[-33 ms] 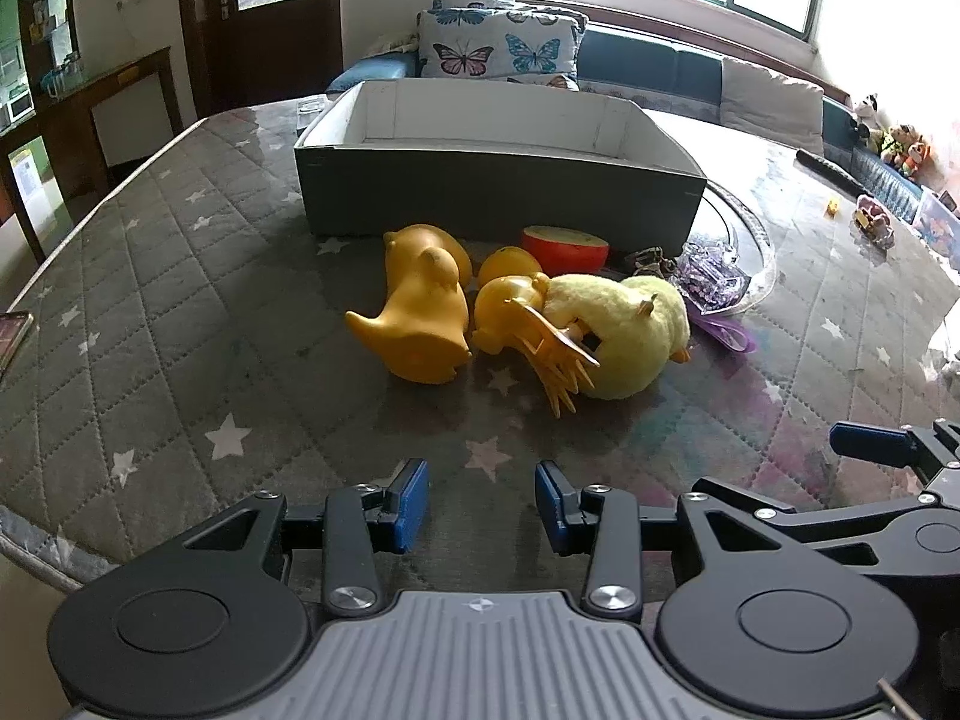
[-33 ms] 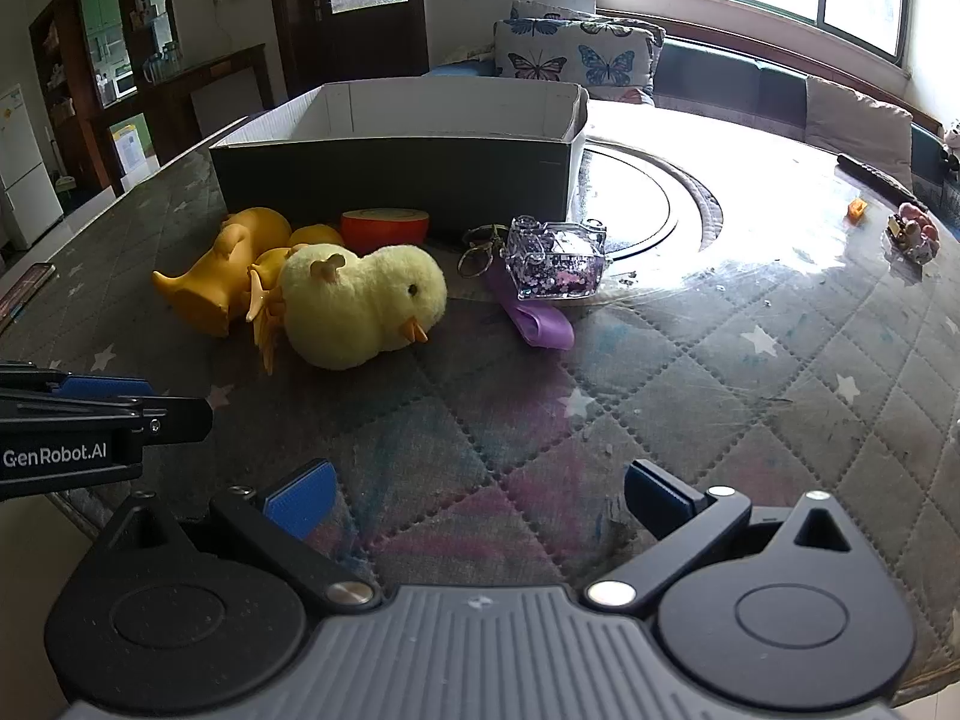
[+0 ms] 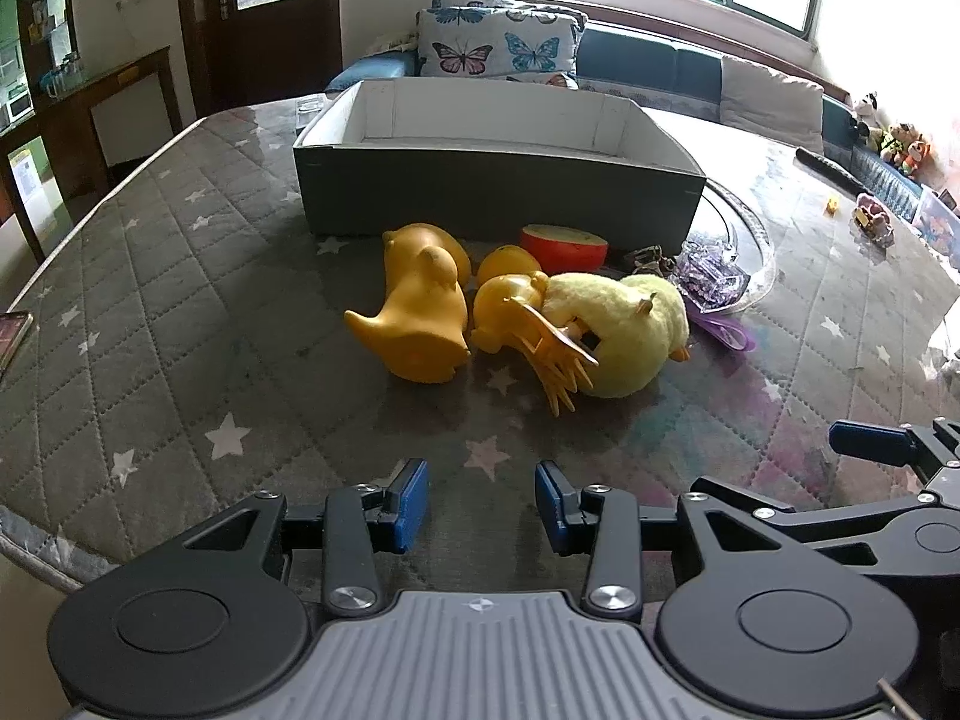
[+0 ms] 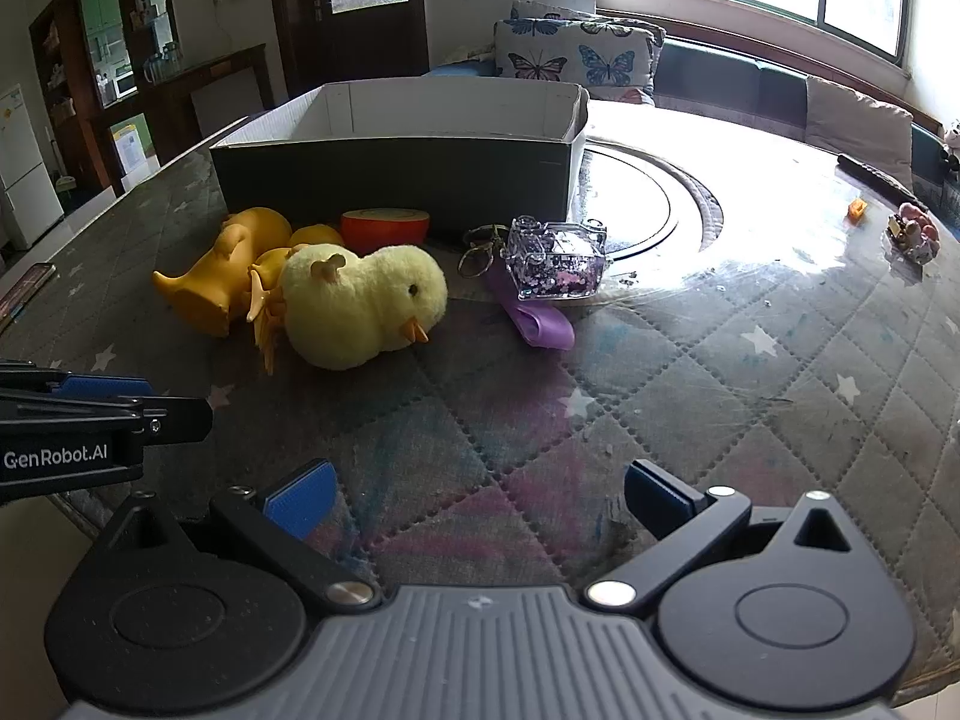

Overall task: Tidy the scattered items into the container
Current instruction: 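Move the right tool toward the yellow plush chick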

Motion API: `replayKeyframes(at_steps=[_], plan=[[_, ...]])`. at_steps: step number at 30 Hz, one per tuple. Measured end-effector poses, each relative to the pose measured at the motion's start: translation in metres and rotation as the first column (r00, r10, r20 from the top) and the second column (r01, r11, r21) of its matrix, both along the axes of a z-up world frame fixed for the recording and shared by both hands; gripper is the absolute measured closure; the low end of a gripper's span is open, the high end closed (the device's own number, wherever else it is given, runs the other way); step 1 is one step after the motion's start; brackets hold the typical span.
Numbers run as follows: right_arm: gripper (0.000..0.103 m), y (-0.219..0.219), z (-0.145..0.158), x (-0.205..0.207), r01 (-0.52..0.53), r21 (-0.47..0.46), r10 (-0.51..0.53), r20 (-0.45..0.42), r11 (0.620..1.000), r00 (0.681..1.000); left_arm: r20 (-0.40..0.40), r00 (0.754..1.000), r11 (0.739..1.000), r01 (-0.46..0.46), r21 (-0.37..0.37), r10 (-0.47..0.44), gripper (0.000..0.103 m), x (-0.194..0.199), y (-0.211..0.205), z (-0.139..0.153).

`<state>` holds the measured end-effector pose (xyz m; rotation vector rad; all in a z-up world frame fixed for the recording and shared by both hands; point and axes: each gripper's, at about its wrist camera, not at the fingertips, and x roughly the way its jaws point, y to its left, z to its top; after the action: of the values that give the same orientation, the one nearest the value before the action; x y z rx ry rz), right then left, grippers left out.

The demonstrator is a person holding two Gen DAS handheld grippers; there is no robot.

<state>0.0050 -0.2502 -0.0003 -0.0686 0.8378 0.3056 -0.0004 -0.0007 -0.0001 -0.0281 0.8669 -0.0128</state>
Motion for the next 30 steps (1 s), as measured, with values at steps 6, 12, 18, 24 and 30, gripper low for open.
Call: replayKeyframes(at_steps=[6,12,18,24,30], plan=[[0.0,0.004,0.001,0.001,-0.007,-0.006,0.007,-0.003,1.0,1.0,-0.016,1.0,1.0,0.008,0.015,-0.008,0.06,-0.001,-0.002,0.0],[0.0,0.006,0.0,-0.001,-0.025,-0.015,0.025,-0.016,1.0,1.0,-0.04,0.999,1.0,0.006,0.011,-0.006,0.06,0.004,0.0,-0.003],[0.0,0.008,-0.001,0.001,-0.032,-0.019,0.031,-0.026,0.999,0.999,-0.057,0.998,1.0,-0.001,0.028,0.003,0.06,0.008,0.0,-0.005],[0.0,0.01,-0.002,0.005,-0.036,-0.022,0.035,-0.037,0.999,0.999,-0.075,0.997,1.0,0.002,0.029,0.0,0.06,0.013,0.001,-0.007],[0.0,0.013,-0.001,0.008,-0.047,-0.021,0.046,-0.042,0.999,0.998,-0.086,0.996,0.999,0.001,0.034,0.002,0.061,0.016,0.002,-0.006]])
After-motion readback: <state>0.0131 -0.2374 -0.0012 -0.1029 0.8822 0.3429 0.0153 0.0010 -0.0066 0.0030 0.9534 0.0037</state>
